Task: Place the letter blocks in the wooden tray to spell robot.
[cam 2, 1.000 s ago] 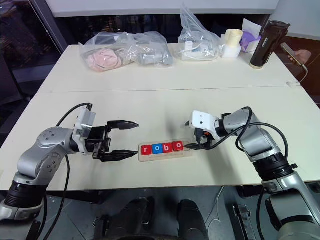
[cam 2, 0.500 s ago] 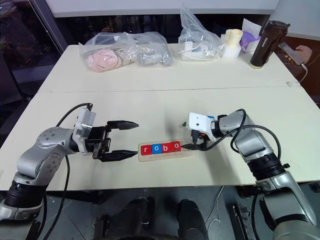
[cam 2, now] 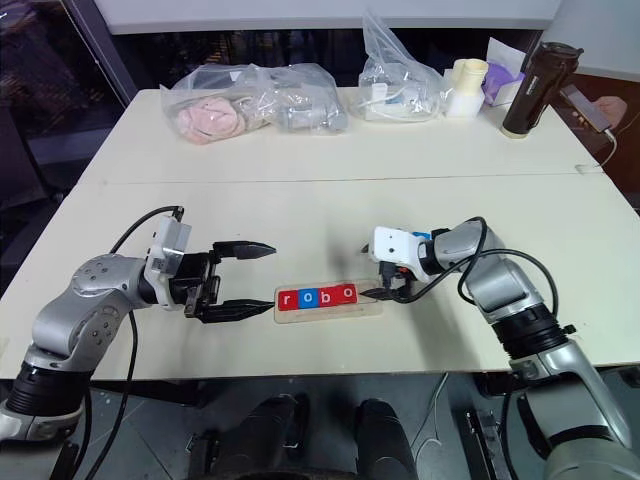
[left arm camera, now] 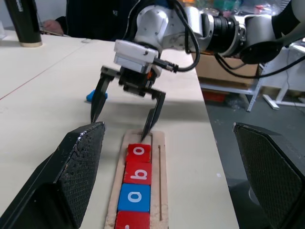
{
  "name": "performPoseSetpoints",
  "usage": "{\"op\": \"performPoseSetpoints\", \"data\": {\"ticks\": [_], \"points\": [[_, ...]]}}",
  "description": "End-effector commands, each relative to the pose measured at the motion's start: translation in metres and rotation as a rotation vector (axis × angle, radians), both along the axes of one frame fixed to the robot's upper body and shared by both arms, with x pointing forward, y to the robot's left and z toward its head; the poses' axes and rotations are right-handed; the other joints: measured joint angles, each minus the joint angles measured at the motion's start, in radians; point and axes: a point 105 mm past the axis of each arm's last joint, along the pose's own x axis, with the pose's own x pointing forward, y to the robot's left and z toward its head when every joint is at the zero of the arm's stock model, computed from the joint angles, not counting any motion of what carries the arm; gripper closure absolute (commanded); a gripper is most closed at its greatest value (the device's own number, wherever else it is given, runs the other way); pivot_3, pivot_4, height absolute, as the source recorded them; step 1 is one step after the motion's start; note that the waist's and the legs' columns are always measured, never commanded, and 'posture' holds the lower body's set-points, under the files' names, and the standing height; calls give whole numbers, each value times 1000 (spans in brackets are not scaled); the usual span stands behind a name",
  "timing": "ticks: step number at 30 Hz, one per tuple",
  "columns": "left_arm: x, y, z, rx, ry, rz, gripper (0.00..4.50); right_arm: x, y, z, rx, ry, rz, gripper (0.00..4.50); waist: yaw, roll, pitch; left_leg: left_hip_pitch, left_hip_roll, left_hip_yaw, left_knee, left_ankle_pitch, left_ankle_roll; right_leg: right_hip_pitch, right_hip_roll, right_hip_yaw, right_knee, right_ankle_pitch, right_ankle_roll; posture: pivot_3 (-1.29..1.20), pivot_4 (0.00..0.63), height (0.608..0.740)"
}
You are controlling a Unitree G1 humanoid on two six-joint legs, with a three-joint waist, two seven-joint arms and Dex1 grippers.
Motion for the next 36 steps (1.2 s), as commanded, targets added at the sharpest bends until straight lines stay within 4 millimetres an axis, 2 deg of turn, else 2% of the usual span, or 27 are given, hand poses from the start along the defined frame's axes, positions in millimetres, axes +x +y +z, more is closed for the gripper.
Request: {"op": "performPoseSetpoints", "data": {"ticks": [1, 5, 11, 16, 22, 27, 31, 34, 36], "points": [[-4, -3, 7, -11, -33, -19, 0, 13, -11, 33, 75, -107, -101, 48, -1, 0, 0, 0, 0, 0, 0, 0, 0, 0, 0, 0, 0, 0, 0, 0, 150, 738], [-3, -4, 7, -15, -34, -21, 0, 29, -28, 42, 159, -161, -309, 48, -3, 0, 0, 0, 0, 0, 0, 0, 0, -1, 0, 0, 1, 0, 0, 0, 150, 738], [-4, -5, 6, -17, -34, -28, 0, 46, -58, 31, 219, -144, -693, 48, -1, 0, 0, 0, 0, 0, 0, 0, 0, -1, 0, 1, 1, 0, 0, 0, 150, 738], [-2, -6, 6, -14, -39, -32, 0, 48, -65, 28, 257, -164, -1013, 48, -2, 0, 0, 0, 0, 0, 0, 0, 0, -2, 0, 1, 1, 0, -1, 0, 150, 738], [-1, -7, 6, -14, -42, -37, 0, 37, -59, 12, 348, -34, -1259, 48, -2, 1, -1, 0, 0, 0, -1, 0, 0, -2, 0, 1, 2, 0, 0, 0, 150, 738], [-1, -7, 6, -15, -42, -34, 0, 26, -43, 1, 375, 38, -1316, 48, -3, 1, -1, 0, 0, 1, -1, 0, 0, -2, 1, 1, 2, 0, 0, 0, 150, 738], [0, -7, 5, -15, -41, -29, 0, 25, -38, -4, 425, 100, -1372, 48, -6, 2, -1, 0, 0, 1, -1, 0, 0, -2, 1, 1, 2, 1, 1, 0, 150, 738], [0, -7, 6, -16, -43, -26, 0, 28, -41, -2, 459, 112, -1419, 954, -7, 2, -2, 0, 0, 1, -1, 0, 0, -2, 1, 1, 2, 1, 1, 0, 150, 738], [0, -7, 6, -17, -43, -24, 0, 30, -41, 0, 483, 124, -1441, 1995, -7, 2, -2, 0, 0, 1, -1, 0, 0, -2, 1, 1, 2, 1, 1, 0, 150, 738]]}}
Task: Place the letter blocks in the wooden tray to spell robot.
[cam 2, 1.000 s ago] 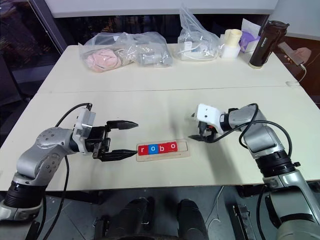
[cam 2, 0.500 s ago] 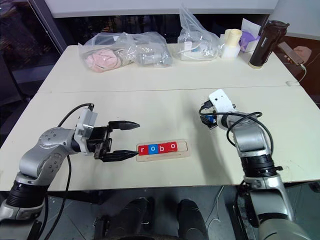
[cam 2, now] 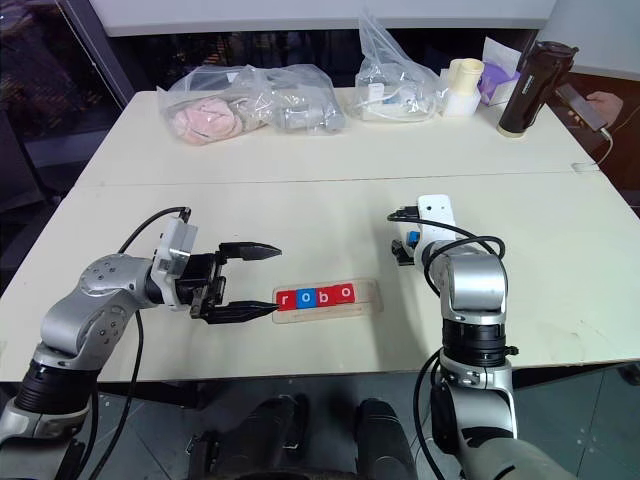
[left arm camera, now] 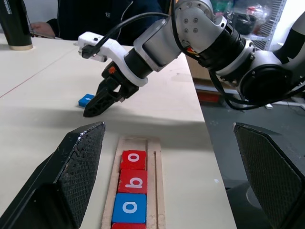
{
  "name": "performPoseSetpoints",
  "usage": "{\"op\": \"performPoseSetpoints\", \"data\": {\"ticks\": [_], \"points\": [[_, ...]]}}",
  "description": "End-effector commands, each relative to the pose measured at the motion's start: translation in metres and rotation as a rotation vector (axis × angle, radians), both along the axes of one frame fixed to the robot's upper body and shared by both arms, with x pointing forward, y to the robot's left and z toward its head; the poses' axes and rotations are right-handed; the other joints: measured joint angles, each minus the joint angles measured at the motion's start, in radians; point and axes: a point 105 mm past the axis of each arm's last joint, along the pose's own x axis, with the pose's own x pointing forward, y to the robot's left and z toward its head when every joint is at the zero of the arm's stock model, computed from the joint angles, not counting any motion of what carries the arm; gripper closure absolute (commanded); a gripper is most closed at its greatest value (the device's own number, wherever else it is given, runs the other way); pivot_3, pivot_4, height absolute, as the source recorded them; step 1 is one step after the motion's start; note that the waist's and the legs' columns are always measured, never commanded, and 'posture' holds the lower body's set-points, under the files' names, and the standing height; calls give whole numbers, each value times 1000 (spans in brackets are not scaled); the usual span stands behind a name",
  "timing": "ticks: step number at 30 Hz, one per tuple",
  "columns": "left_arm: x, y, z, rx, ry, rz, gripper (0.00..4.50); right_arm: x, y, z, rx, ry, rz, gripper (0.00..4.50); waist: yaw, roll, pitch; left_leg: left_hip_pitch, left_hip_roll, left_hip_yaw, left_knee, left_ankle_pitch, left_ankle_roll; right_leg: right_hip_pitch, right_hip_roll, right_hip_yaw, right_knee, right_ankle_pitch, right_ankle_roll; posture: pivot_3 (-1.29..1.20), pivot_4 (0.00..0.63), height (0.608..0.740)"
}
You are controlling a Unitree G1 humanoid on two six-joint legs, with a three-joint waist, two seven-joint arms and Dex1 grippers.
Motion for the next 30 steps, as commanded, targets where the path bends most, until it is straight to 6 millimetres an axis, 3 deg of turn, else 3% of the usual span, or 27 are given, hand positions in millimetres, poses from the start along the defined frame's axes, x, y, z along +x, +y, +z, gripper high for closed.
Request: {"op": "performPoseSetpoints", "data": {"ticks": [1, 3, 9, 15, 20, 25, 30], "points": [[0, -1, 7, -12, -42, 1, 0, 5, -6, 9, 31, -27, -63, 2505, 0, 0, 0, 0, 0, 0, 0, 0, 0, 0, 0, 0, 0, 0, 0, 0, 150, 738], [-1, -2, 7, -13, -42, 2, 0, 7, -9, 10, 26, -31, -87, 3396, -1, 0, 0, 0, 0, 0, 0, 0, 0, 0, 0, 0, 0, 0, 0, 0, 150, 738], [0, -3, 7, -15, -42, 2, 0, -1, -5, 12, 24, -16, -38, 3387, -3, 0, 0, 0, 0, 0, 0, 0, 0, 0, 0, 0, 0, 0, 0, 0, 150, 738], [0, -3, 6, -16, -38, -3, 0, -52, -6, 6, -3, 11, 100, 3387, 5, 0, 0, 0, 0, 0, -1, 0, 1, 0, -1, 0, 0, 0, 0, 0, 150, 738], [-1, -2, 3, -18, -30, -5, 0, -83, -5, 3, -22, -4, 195, 3387, -2, 0, 0, 0, 0, 0, -1, 0, 1, 0, -1, 0, -1, -1, -2, 0, 150, 738], [-1, -3, 3, -19, -27, -12, 0, -94, -4, -3, -3, 6, 189, 3387, -8, 0, 0, 1, 1, 0, -1, 0, 1, 1, 0, 0, -1, -1, -2, 0, 150, 738], [-4, -1, 2, -12, -28, -29, 0, -90, -5, 1, -1, -9, 169, 3387, -10, 0, 0, 1, 1, 0, -1, 0, 1, 1, 0, 0, -1, -1, -2, 0, 150, 738]]}}
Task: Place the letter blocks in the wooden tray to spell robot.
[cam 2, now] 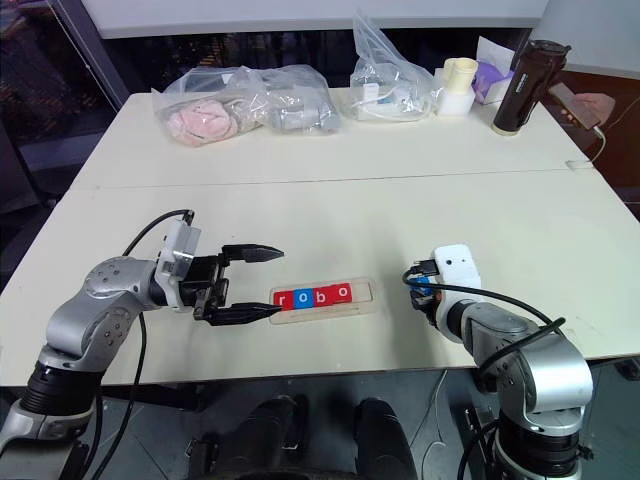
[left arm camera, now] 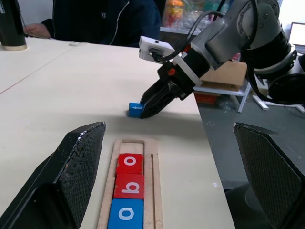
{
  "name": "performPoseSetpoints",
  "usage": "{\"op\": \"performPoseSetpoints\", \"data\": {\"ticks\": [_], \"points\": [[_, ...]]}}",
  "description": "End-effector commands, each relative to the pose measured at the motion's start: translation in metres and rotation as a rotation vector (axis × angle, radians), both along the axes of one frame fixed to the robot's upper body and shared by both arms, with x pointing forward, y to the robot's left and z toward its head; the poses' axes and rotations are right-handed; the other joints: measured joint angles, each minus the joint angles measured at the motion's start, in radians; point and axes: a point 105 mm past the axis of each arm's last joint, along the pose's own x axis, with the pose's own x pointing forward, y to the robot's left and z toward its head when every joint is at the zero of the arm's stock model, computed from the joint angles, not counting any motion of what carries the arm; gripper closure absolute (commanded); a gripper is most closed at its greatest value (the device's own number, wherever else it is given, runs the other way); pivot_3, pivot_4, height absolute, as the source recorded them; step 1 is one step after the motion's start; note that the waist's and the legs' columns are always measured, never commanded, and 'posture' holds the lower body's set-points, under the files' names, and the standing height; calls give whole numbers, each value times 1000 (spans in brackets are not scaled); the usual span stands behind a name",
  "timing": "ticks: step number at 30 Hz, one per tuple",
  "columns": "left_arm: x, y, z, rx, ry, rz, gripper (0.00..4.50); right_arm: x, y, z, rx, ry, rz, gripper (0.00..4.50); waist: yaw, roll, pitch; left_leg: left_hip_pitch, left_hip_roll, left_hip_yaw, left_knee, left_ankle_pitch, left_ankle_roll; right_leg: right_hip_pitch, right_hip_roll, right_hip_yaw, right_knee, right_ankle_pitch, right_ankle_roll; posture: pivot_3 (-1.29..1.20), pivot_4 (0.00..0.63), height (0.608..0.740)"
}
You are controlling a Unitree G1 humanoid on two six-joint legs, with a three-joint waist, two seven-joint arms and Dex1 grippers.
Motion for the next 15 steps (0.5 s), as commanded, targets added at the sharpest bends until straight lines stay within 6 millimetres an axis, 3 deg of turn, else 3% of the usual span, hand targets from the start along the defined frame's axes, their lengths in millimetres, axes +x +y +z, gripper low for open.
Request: {"op": "performPoseSetpoints", "data": {"ticks": [1, 5, 6, 9, 12, 15], "points": [[-4, 1, 6, -2, -35, -27, 0, 5, -1, 14, -6, -53, -6, 2345, -3, 0, 0, 0, 0, 0, 0, 0, 0, 0, 0, 0, 0, 0, 0, 0, 150, 738], [-9, 4, 9, 3, -35, -49, 0, 4, -2, 28, -62, -11, 182, 344, -6, 0, 0, 0, 0, 0, 0, 0, 0, 0, 0, 0, 0, 0, 0, 0, 150, 738], [-9, 5, 9, 3, -33, -52, 0, 1, 0, 30, -77, 14, 243, 42, -6, 0, 0, 0, 0, 0, 0, 0, 0, 1, -1, 0, -1, 0, 0, 0, 150, 738], [-10, 6, 10, 5, -34, -52, 0, -6, 3, 44, -122, 45, 423, 42, -7, 0, 0, 0, 0, 1, 0, -1, 1, 2, -1, -1, -3, 0, 0, 0, 150, 738], [-9, 7, 10, 8, -35, -50, 0, -1, -1, 59, -184, -37, 595, 42, -6, -1, 1, 0, 1, 1, 0, -1, 2, 2, 0, -1, -4, -1, 1, 0, 150, 738], [-9, 6, 10, 7, -35, -49, 0, 3, -8, 50, -198, -28, 716, 42, -7, -1, 1, 0, 1, 3, 1, -2, 3, 3, -1, -1, -5, -1, 1, 0, 150, 738]]}}
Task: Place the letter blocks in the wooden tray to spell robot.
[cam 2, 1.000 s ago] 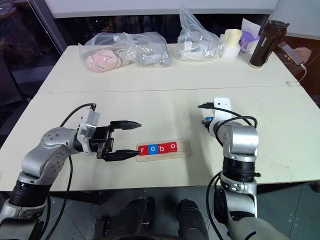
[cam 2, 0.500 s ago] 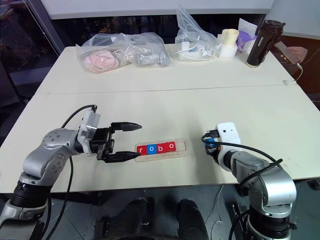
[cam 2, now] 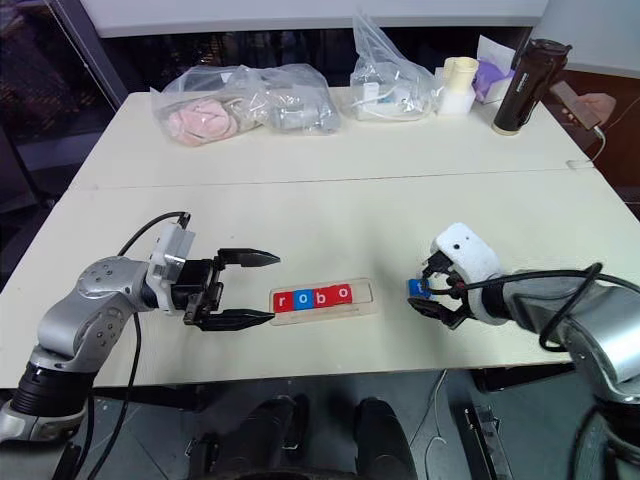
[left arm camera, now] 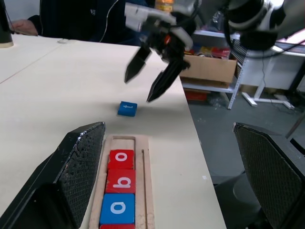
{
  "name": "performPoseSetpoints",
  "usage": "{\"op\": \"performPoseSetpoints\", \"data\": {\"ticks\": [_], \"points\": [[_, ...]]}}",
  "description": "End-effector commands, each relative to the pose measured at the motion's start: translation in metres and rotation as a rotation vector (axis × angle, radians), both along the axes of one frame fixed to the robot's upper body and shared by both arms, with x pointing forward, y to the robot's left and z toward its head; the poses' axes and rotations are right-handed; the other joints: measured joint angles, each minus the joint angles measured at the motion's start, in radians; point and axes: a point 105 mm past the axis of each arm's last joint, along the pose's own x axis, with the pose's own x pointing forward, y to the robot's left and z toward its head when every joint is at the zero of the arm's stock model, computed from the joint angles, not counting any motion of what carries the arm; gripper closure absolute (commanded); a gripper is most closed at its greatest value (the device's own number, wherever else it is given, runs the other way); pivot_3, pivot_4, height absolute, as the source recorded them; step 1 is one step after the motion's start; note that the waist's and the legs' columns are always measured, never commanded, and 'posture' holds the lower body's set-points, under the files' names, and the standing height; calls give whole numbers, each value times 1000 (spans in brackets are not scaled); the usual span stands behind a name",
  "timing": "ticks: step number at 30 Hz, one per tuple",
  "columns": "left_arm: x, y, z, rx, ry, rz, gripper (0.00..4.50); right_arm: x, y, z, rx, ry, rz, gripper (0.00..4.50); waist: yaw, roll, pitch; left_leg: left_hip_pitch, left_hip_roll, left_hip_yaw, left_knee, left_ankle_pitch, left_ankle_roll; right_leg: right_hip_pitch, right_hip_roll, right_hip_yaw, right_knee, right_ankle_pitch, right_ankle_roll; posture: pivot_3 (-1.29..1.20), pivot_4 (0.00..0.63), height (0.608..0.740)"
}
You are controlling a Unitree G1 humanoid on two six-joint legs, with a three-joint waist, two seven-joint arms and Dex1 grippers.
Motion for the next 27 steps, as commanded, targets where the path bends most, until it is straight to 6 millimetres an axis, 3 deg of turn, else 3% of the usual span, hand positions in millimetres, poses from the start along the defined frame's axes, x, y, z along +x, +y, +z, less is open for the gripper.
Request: {"op": "performPoseSetpoints", "data": {"ticks": [1, 7, 12, 24, 27], "points": [[-2, 1, 9, -11, -43, -9, 0, 4, -1, -5, 12, -10, 168, 42, 0, 0, 0, 0, 0, 0, 0, 0, 0, 0, 0, 0, 0, 0, 0, 0, 150, 738], [1, 1, 11, -10, -44, -5, 0, 12, -6, -20, -24, -56, 348, 42, 1, 0, 0, 0, 0, 1, 1, 0, 0, 0, -1, 0, 0, 0, 0, 0, 150, 738], [1, 0, 12, -12, -44, -2, 0, 28, -6, -28, 2, -66, 367, 42, 0, 0, 0, 0, 1, 2, 1, -1, 0, -1, -1, 0, 1, 0, 0, 0, 150, 738], [0, -1, 12, -5, -47, -7, 0, 34, -20, -45, -40, -31, 399, 42, 22, 0, 0, 0, 1, 3, 1, -1, 0, -2, -1, 1, 1, 0, 0, 0, 150, 738], [-1, -1, 11, -2, -48, -9, 0, 36, -21, -46, -46, -35, 403, 1252, 22, 0, 0, 0, 1, 3, 1, -1, 0, -2, -1, 1, 1, 0, 0, 0, 150, 738]]}}
